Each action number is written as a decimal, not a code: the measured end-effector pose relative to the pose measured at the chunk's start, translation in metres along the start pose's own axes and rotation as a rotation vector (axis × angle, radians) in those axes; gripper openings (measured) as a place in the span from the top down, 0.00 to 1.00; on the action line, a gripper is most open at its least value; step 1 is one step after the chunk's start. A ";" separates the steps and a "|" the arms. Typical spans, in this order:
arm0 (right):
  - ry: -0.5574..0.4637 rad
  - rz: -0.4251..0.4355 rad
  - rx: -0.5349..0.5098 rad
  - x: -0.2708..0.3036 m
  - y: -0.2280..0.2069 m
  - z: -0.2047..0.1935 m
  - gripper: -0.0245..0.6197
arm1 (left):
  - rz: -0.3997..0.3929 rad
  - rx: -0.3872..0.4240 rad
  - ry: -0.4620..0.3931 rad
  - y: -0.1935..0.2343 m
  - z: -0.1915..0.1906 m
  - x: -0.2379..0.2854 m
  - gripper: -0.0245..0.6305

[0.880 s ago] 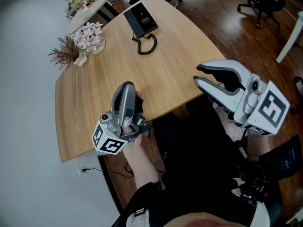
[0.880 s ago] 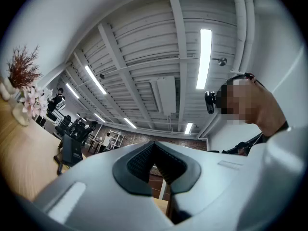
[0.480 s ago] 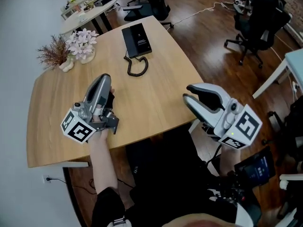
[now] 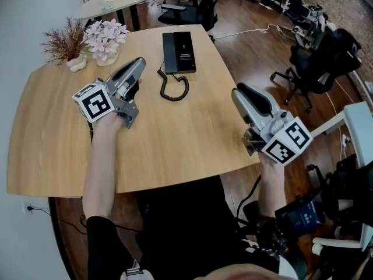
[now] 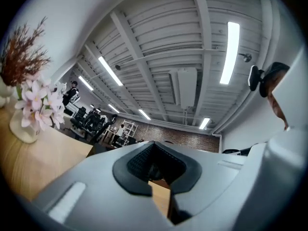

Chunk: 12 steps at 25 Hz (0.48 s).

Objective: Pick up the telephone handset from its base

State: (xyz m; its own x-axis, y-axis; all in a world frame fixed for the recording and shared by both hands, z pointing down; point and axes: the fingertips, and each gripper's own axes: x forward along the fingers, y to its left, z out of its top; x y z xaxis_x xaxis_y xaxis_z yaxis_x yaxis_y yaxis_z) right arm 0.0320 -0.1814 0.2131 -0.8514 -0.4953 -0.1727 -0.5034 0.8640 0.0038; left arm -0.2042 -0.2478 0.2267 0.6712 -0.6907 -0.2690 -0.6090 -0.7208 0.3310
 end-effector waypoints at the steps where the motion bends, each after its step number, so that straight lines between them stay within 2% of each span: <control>1: 0.031 -0.010 0.024 0.015 -0.017 -0.007 0.83 | 0.020 -0.037 -0.003 0.020 -0.005 0.005 0.96; 3: 0.106 -0.044 0.096 0.049 -0.056 -0.029 0.79 | 0.057 -0.138 -0.060 0.059 -0.006 0.017 0.96; 4: 0.137 -0.045 0.146 0.066 -0.073 -0.042 0.73 | 0.084 -0.202 -0.106 0.078 -0.007 0.021 0.96; 7: 0.184 0.017 0.354 0.119 -0.107 -0.081 0.59 | 0.181 -0.346 -0.216 0.125 -0.023 0.031 0.87; 9: 0.215 -0.036 0.489 0.139 -0.131 -0.107 0.57 | 0.240 -0.373 -0.223 0.145 -0.041 0.041 0.81; 12: 0.249 -0.134 0.536 0.161 -0.162 -0.130 0.57 | 0.276 -0.402 -0.148 0.157 -0.061 0.064 0.78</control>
State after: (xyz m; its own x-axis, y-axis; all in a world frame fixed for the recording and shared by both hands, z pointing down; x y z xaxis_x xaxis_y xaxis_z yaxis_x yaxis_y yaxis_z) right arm -0.0429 -0.4128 0.3130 -0.8270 -0.5535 0.0984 -0.5196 0.6857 -0.5097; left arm -0.2308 -0.4011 0.3169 0.4236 -0.8739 -0.2384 -0.5248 -0.4513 0.7218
